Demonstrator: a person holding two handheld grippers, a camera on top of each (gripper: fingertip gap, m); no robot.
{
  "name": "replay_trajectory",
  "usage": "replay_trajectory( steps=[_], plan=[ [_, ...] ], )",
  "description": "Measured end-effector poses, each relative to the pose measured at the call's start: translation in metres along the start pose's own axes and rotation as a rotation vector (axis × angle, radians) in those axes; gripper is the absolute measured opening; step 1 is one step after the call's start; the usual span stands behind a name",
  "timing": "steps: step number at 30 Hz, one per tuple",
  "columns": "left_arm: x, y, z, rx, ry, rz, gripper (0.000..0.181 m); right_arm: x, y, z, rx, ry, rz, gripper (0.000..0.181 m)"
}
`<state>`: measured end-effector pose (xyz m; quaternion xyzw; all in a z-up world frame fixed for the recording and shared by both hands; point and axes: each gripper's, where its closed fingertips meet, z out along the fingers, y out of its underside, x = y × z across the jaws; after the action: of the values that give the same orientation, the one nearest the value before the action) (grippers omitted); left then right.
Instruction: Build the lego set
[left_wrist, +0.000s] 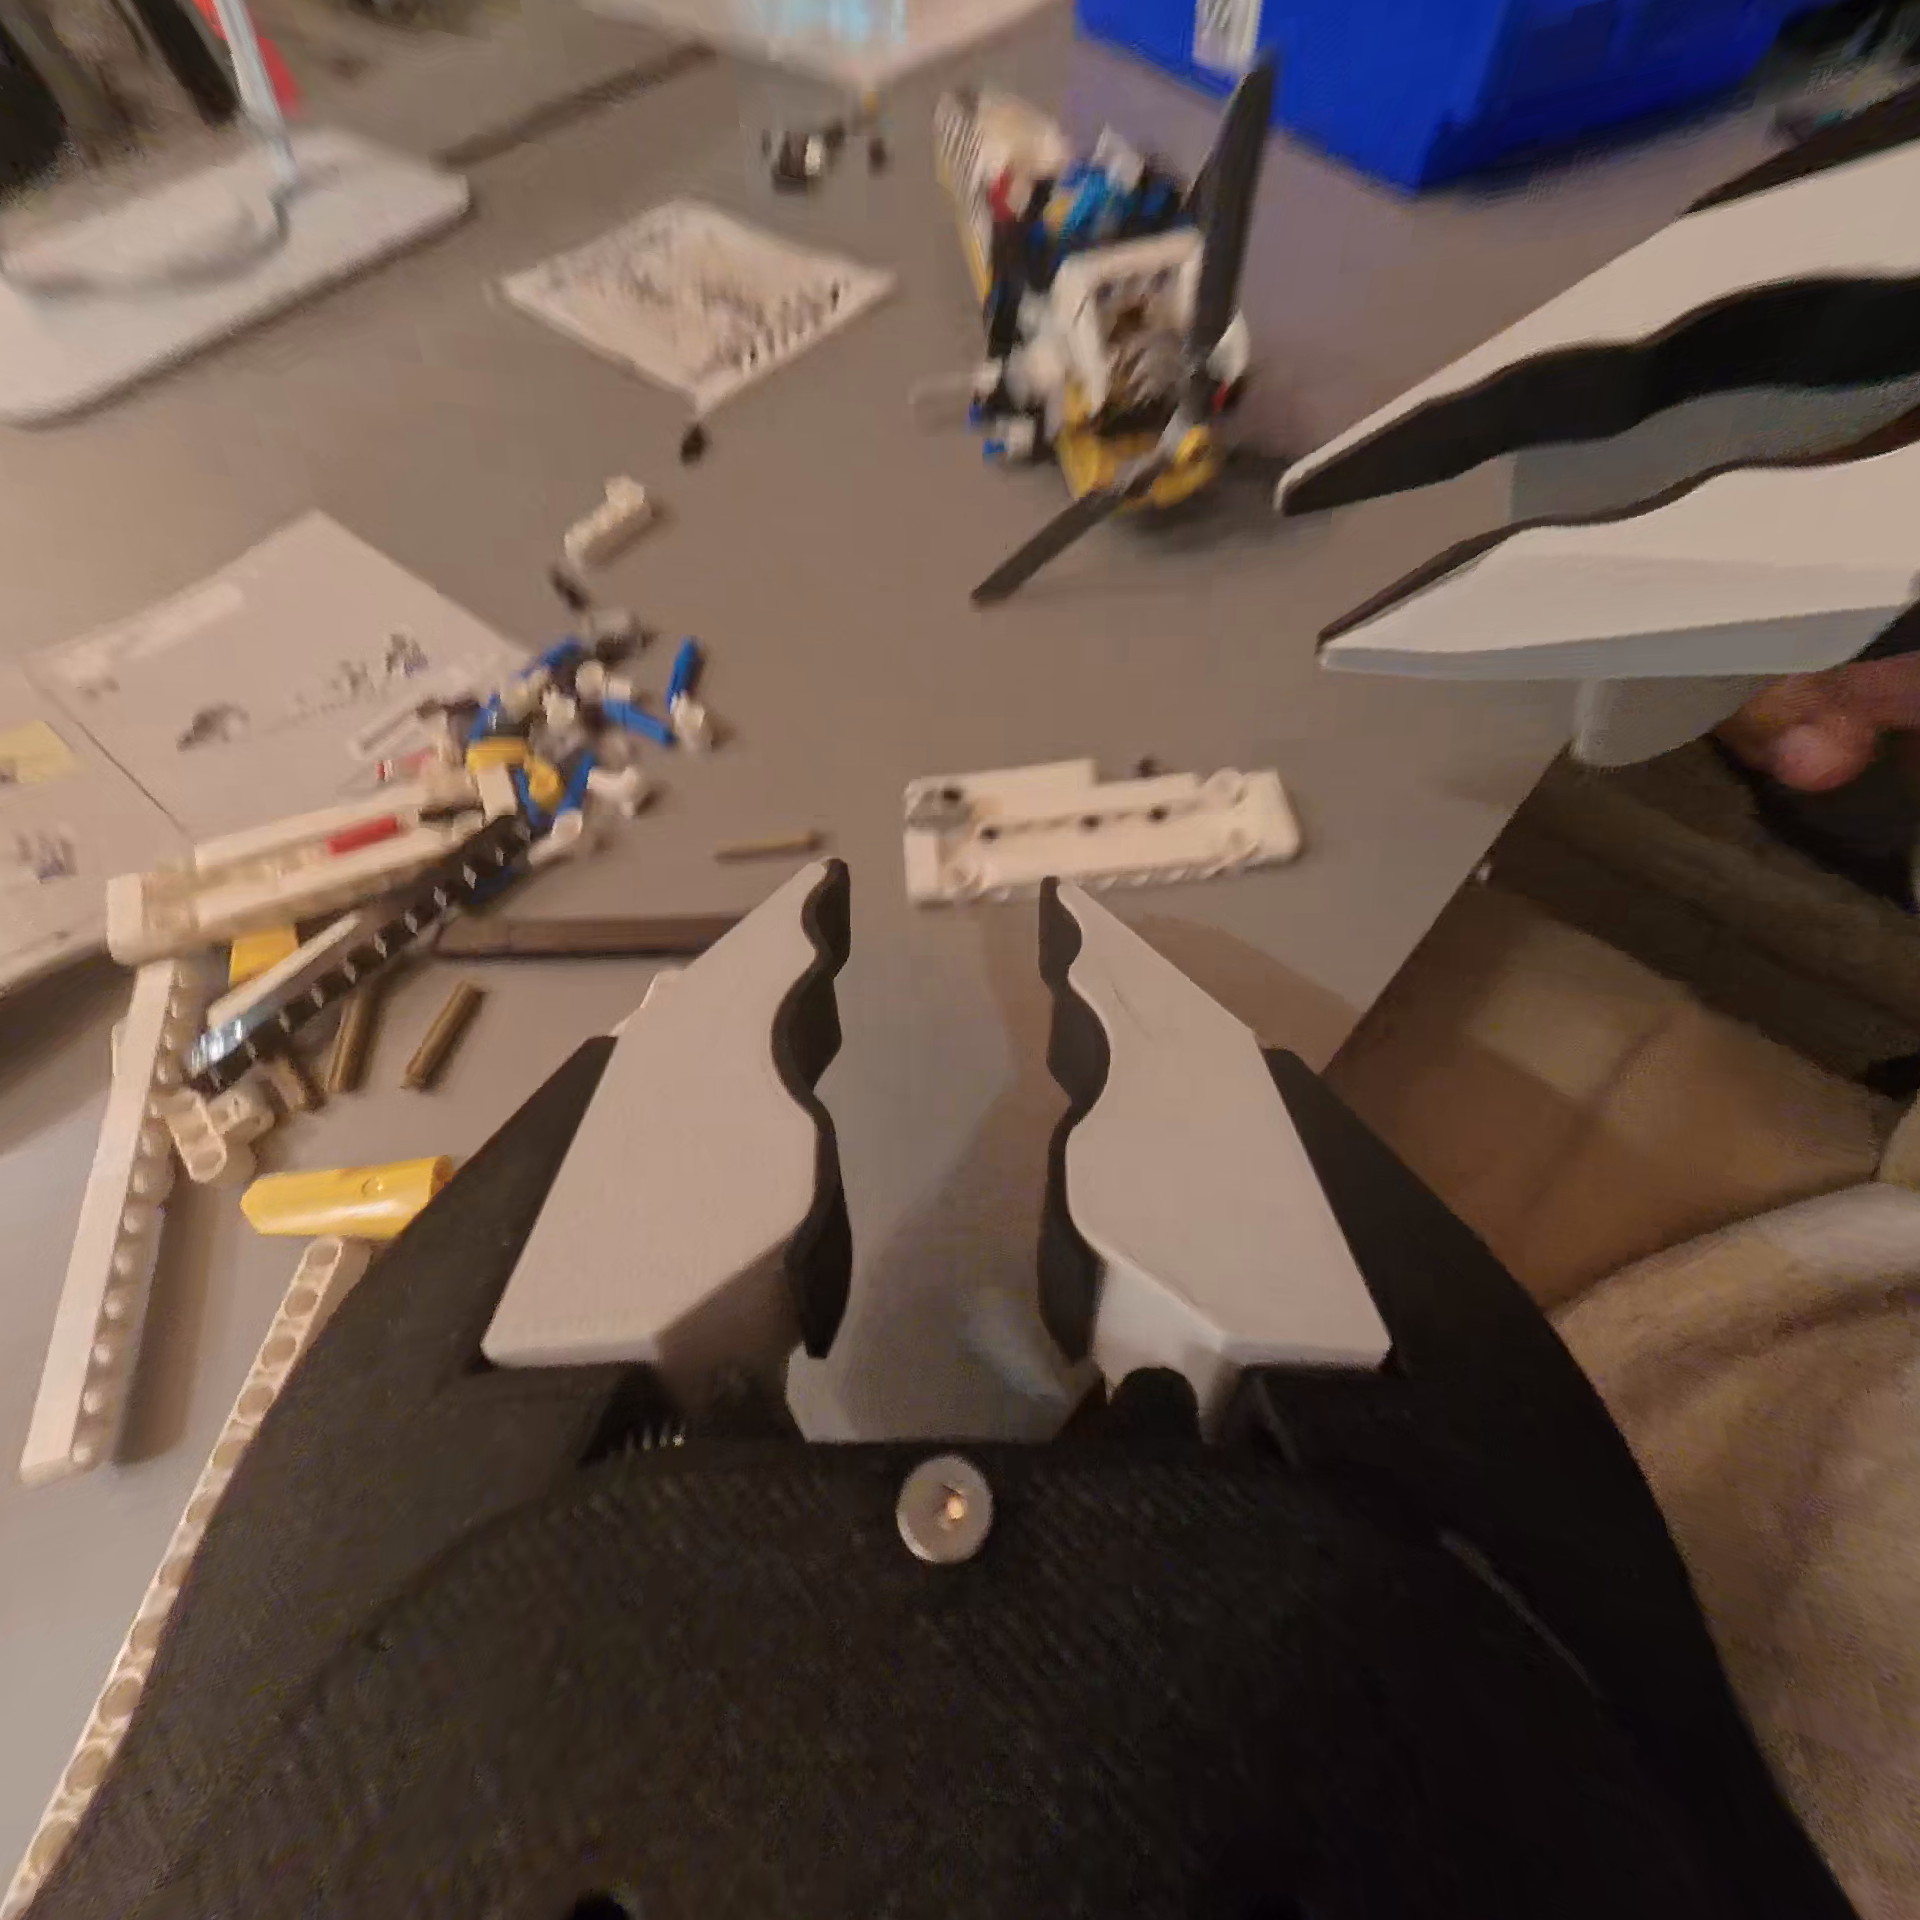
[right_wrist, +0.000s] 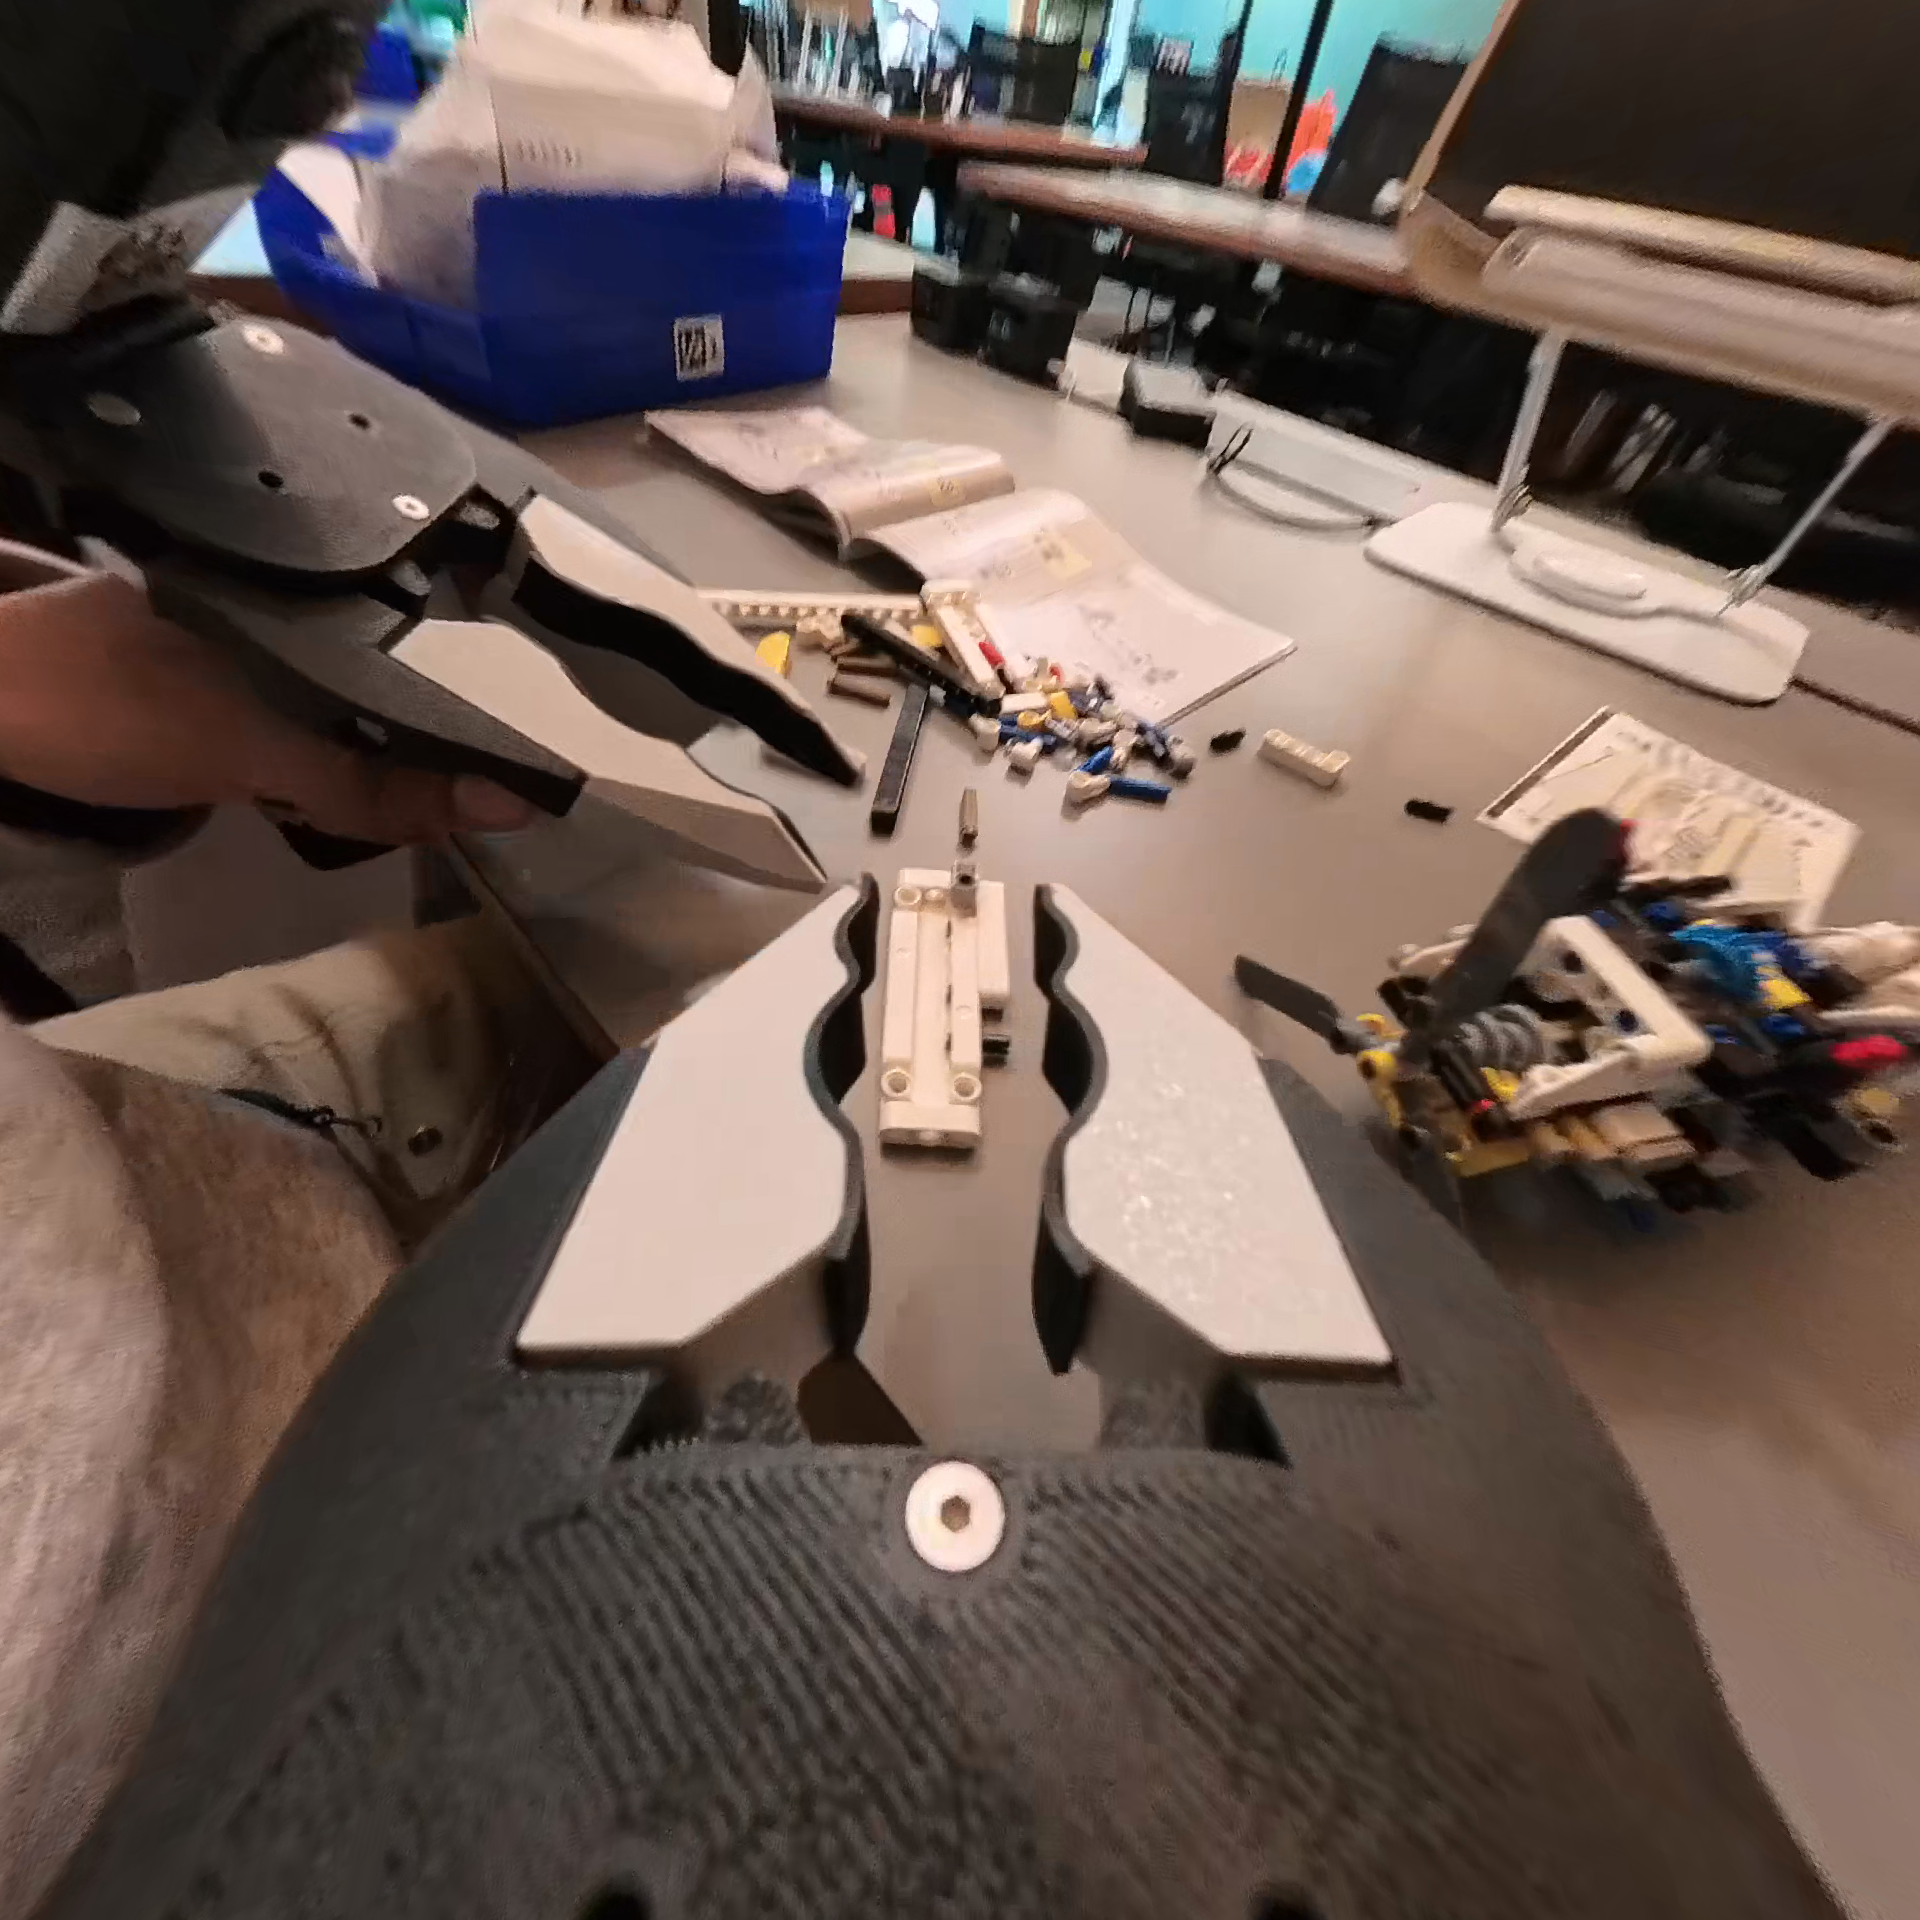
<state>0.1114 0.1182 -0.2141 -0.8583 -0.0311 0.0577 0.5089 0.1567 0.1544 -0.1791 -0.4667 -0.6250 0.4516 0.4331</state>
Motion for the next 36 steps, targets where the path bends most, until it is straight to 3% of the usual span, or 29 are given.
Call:
replay_trajectory(
  steps=[3,6,9,12,15,18,21,24,27,31,34,36],
  plan=[
    [0.029,-0.032,-0.001,0.085,0.054,0.036,0.035,0.02,-0.012,-0.028,0.106,0.098,-0.024,0.027],
    [0.081,-0.065,0.01,0.145,0.223,0.056,0.035,0.06,-0.019,-0.082,0.215,0.278,-0.014,0.025],
    [0.141,-0.09,0.029,0.157,0.418,0.1,0.035,0.112,-0.014,-0.173,0.281,0.525,0.03,0.024],
    [0.196,-0.101,0.057,0.127,0.571,0.165,0.035,0.161,0.024,-0.283,0.264,0.816,0.102,0.024],
    [0.239,-0.104,0.097,0.068,0.644,0.225,0.036,0.204,0.119,-0.363,0.141,1.02,0.259,0.024],
    [0.264,-0.111,0.138,0.033,0.629,0.275,0.035,0.237,0.272,-0.407,-0.085,1.127,0.509,0.026],
    [0.275,-0.118,0.169,0.023,0.582,0.292,0.037,0.251,0.42,-0.419,-0.104,1.119,0.86,0.021],
    [0.292,-0.132,0.177,0.042,0.679,0.204,0.037,0.254,0.555,-0.427,-0.085,1.19,1.134,0.018],
    [0.296,-0.14,0.187,0.018,0.739,0.089,0.036,0.238,0.673,-0.421,-0.243,1.235,1.31,0.017],
    [0.292,-0.149,0.198,-0.03,0.824,-0.109,0.037,0.221,0.778,-0.405,-0.508,1.219,1.377,0.018],
    [0.286,-0.155,0.211,-0.076,0.886,-0.302,0.034,0.228,0.821,-0.395,-0.589,1.222,1.364,0.022],
    [0.275,-0.167,0.216,0.007,0.839,-0.334,0.03,0.24,0.84,-0.388,-0.606,1.223,1.353,0.024]
  ],
)
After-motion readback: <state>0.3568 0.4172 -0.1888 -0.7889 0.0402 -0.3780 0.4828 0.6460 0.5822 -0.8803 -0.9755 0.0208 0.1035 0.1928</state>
